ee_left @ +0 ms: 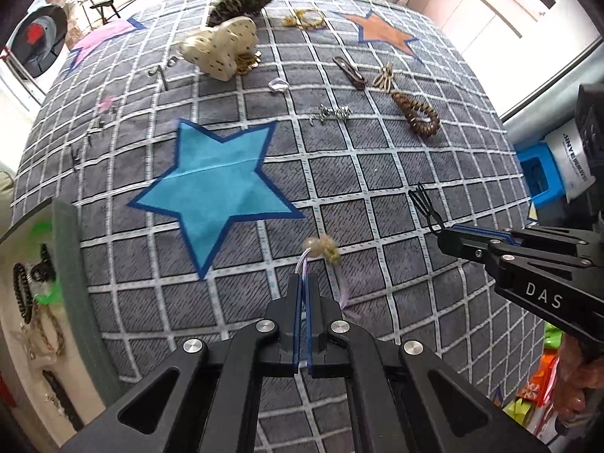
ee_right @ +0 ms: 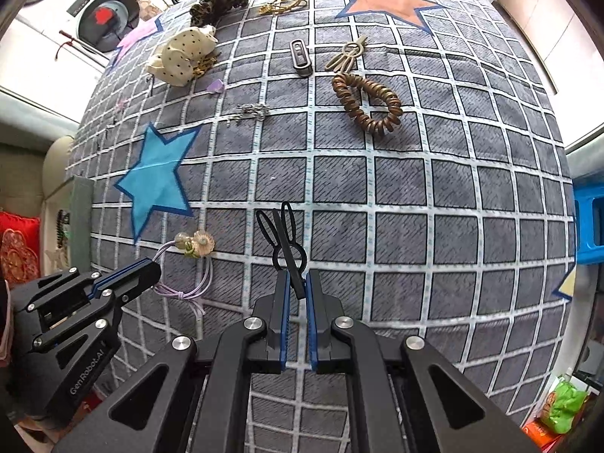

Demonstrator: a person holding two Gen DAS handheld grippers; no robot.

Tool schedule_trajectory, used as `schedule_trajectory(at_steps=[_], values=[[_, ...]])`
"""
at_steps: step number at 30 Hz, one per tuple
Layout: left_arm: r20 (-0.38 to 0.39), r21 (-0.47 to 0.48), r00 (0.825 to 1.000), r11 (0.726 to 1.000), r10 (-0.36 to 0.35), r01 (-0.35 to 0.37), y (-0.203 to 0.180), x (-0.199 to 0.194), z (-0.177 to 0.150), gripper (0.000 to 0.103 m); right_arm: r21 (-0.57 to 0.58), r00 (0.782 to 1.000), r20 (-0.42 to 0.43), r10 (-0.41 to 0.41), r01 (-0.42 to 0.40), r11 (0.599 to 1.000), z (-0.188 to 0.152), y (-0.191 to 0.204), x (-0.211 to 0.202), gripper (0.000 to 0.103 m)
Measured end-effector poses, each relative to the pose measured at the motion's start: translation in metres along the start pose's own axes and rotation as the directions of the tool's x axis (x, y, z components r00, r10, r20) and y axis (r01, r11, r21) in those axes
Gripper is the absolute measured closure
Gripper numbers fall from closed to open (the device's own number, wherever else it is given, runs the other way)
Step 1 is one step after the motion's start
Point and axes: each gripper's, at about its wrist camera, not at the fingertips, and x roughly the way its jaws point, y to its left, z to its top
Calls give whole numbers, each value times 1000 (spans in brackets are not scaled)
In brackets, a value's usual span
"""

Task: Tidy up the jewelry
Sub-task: 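Carry the hair tie and bow clip into the white box and release them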

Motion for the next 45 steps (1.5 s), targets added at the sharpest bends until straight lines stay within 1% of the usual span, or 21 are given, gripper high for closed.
schedule_trajectory(at_steps=[4,10,13,19,27,30,36,45], values=[[29,-24,1000,1000,-9,10,13,-24,-8,100,-7,1000,2,11,-11,1000,-4,9,-9,94],[75,-62,997,998,-11,15,38,-63,-23,100,-38,1000,5,25,-25,999,2,42,-10,94],[94,-94,996,995,-7,16,51,-76,-30,100,-60,999,6,45,-45,997,2,56,-15,94],[126,-166,992,986,21,0,83,-100,-48,100,-130,998,5,70,-69,989,1,90,-25,94],[151,-271,986,962,68,-25,127,-124,-75,100,-253,994,-14,110,-110,961,2,158,-26,94],[156,-309,984,950,86,-35,142,-129,-87,100,-300,992,-27,124,-127,945,2,184,-23,94],[147,-392,982,919,119,-52,173,-134,-117,100,-387,987,-74,142,-159,908,-5,235,-12,94],[74,-477,988,875,135,-84,209,-108,-170,100,-477,977,-169,127,-194,857,-29,299,20,94]])
